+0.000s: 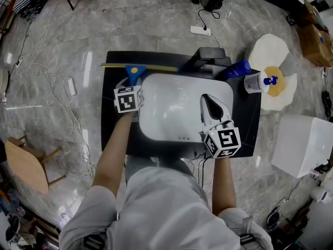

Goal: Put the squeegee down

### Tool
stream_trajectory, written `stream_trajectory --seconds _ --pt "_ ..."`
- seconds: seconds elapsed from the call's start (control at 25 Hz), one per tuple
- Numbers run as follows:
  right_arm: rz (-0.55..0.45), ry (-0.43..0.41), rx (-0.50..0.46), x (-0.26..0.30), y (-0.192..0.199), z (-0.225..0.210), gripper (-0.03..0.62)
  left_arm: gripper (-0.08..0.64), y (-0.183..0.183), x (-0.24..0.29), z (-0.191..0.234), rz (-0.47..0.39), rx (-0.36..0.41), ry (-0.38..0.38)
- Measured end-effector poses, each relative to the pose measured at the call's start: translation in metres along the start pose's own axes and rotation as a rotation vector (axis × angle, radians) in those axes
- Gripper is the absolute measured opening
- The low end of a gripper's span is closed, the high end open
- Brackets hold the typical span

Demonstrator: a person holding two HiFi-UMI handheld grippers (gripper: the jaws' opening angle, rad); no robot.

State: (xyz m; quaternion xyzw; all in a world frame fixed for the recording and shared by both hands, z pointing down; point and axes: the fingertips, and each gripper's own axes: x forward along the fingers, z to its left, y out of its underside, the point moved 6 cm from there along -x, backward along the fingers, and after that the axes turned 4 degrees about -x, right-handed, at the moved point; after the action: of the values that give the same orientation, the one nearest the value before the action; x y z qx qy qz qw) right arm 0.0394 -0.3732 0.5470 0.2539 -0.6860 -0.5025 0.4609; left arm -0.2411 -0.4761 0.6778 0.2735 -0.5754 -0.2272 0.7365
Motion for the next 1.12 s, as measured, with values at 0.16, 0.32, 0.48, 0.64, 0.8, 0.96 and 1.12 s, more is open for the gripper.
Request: stream_trajectory --seconds 0.16,0.32,0.48,0.64,0.8,0.96,1.12 --pt "0.007 0.007 0.007 -0.001 0.005 -0.005 0.009 0.135 0.001 0.007 0.0 0.008 -0.009 -0.006" --pt "0.006 0.002 0.007 0.0 0.006 -0.004 0.009 0.137 0.0 0.009 0.0 0.008 -0.004 -0.009" --pt "0.012 -0.001 0.001 0.002 0.005 -0.002 0.009 0.161 -0.001 0.009 -0.002 0.013 -0.003 0.003" --pt "0.007 -0.002 0.003 0.0 0.002 0.0 0.009 0.184 -0.001 0.006 -0.004 0.012 0.01 0.018" --pt "0.001 0.0 0.003 -0.003 0.0 0.004 0.009 0.209 -0.001 -0.002 -0.006 -0.013 0.031 0.025" --pt "-0.007 0.002 0.001 -0.006 -0.002 0.009 0.009 0.215 -0.005 -0.015 -0.004 -0.038 0.041 0.022" --pt "-0.014 0.015 -0.011 -0.012 -0.007 0.015 0.009 0.212 -0.008 -0.034 -0.004 -0.07 0.049 0.027"
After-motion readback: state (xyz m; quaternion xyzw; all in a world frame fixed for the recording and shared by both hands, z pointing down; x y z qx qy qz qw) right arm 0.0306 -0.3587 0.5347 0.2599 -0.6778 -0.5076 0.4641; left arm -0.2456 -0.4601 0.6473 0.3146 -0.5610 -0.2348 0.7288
